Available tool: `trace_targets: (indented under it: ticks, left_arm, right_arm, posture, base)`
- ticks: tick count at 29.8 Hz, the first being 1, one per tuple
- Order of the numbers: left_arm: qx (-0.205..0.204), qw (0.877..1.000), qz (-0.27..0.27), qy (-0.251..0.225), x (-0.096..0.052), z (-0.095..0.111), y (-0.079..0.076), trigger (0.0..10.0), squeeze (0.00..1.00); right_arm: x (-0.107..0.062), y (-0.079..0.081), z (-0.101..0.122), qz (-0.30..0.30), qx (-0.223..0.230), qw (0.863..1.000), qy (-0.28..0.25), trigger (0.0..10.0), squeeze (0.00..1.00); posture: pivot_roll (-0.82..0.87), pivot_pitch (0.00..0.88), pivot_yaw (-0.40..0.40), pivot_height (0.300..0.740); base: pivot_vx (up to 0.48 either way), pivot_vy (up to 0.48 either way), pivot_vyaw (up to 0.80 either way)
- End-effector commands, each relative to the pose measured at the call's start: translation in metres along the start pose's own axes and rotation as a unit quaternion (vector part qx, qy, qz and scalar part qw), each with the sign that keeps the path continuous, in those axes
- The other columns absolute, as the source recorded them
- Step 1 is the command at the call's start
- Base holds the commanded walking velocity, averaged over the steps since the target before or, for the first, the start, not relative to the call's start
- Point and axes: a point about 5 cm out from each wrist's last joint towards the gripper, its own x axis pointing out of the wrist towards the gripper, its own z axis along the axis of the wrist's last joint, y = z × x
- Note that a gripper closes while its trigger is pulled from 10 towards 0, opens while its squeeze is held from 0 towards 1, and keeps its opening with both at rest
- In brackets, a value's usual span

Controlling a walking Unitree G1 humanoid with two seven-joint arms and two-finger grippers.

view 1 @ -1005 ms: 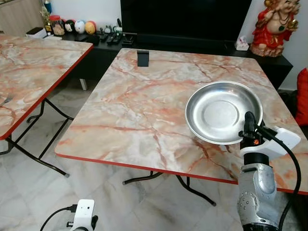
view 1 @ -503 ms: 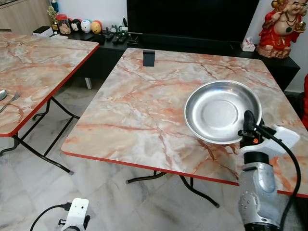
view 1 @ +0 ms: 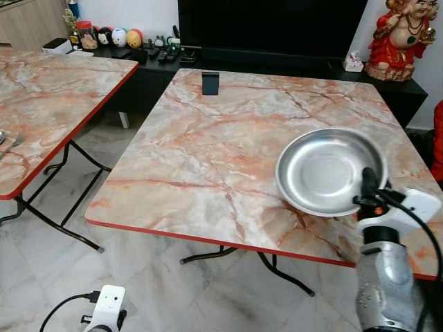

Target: Setting the table

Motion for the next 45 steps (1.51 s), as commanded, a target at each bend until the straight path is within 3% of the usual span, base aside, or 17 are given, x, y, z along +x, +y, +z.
trace_targets:
  ticks: [1,18,38,45]
  left_arm:
    - [0.012,1.0,-0.008,-0.003,0.0,0.001,-0.003,10.0,0.0]
    - [0.011,1.0,-0.01,-0.003,0.0,-0.001,-0.004,10.0,0.0]
    - [0.011,1.0,-0.014,-0.008,0.001,0.003,-0.008,10.0,0.0]
    - [0.014,1.0,-0.013,-0.008,0.001,0.002,-0.008,10.0,0.0]
  right_arm:
    - [0.002,0.001,0.004,0.003,0.006,1.0,-0.009,10.0,0.0]
    - [0.002,0.009,0.0,0.016,0.014,1.0,-0.001,10.0,0.0]
    - [0.003,0.015,-0.003,0.03,0.017,0.999,0.008,10.0,0.0]
    - [0.002,0.016,-0.006,0.033,0.02,0.999,0.016,10.0,0.0]
  posture:
    - [0.02,0.0,-0.033,0.724]
    - [0.02,0.0,-0.039,0.724]
    - [0.02,0.0,-0.042,0.724]
    - [0.02,0.0,-0.042,0.724]
  base:
    - [0.0,0.0,0.0]
    - [0.0,0.0,0.0]
    - [0.303,0.0,0.0]
    - [0.0,0.0,0.0]
